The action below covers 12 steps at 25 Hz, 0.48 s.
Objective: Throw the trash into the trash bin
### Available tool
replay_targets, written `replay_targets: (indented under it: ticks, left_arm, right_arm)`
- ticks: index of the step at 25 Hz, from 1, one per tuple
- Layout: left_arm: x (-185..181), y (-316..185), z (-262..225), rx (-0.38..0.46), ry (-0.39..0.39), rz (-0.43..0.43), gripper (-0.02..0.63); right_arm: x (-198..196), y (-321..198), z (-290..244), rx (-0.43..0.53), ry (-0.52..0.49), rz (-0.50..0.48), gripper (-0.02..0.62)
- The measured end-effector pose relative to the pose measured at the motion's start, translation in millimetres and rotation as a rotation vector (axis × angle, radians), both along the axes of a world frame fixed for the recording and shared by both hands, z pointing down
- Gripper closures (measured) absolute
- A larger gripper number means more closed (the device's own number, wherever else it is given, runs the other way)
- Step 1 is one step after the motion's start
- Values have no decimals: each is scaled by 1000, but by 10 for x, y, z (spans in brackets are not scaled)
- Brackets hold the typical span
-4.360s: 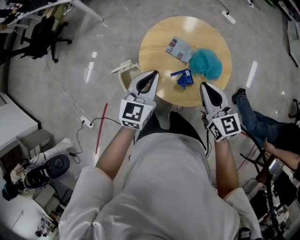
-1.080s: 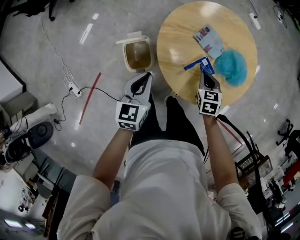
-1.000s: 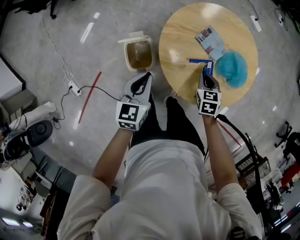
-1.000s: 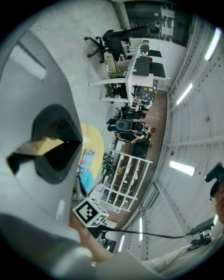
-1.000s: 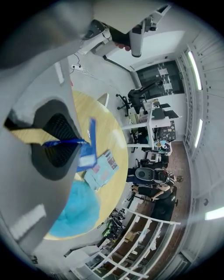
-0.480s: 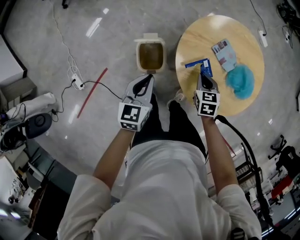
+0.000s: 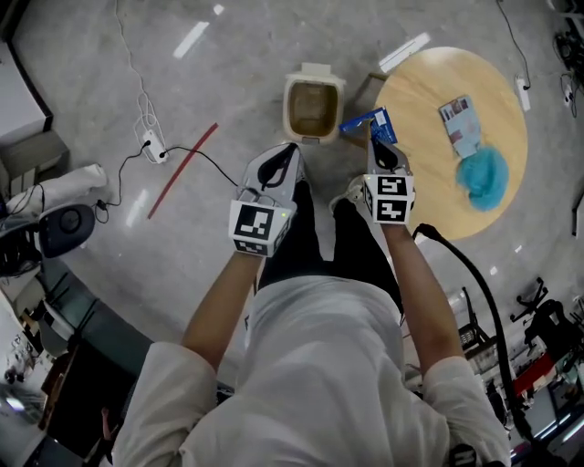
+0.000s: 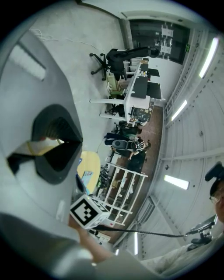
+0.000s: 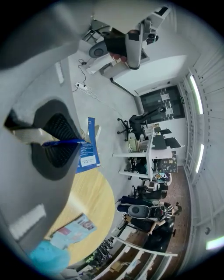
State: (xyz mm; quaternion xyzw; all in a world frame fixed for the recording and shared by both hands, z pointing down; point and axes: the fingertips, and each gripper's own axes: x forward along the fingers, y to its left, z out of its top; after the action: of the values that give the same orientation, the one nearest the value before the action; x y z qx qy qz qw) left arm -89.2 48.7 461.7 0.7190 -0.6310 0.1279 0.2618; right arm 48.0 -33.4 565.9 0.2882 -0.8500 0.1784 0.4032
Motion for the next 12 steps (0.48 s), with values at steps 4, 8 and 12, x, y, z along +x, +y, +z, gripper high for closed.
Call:
replay_targets:
  ticks: [4,8,12]
  left_arm:
    - [-241,105,89,-2,-5,-40,601]
    - [-488,250,228,-12,-12,-74,601]
    - [-695,335,425,-31,-10,-107,601]
  right_arm:
    - [-343,99,178,-23,-9,-45,594]
    - [-574,191,378,-45,-8,-67,594]
    - [-744,226,577,-67,-14,-80,594]
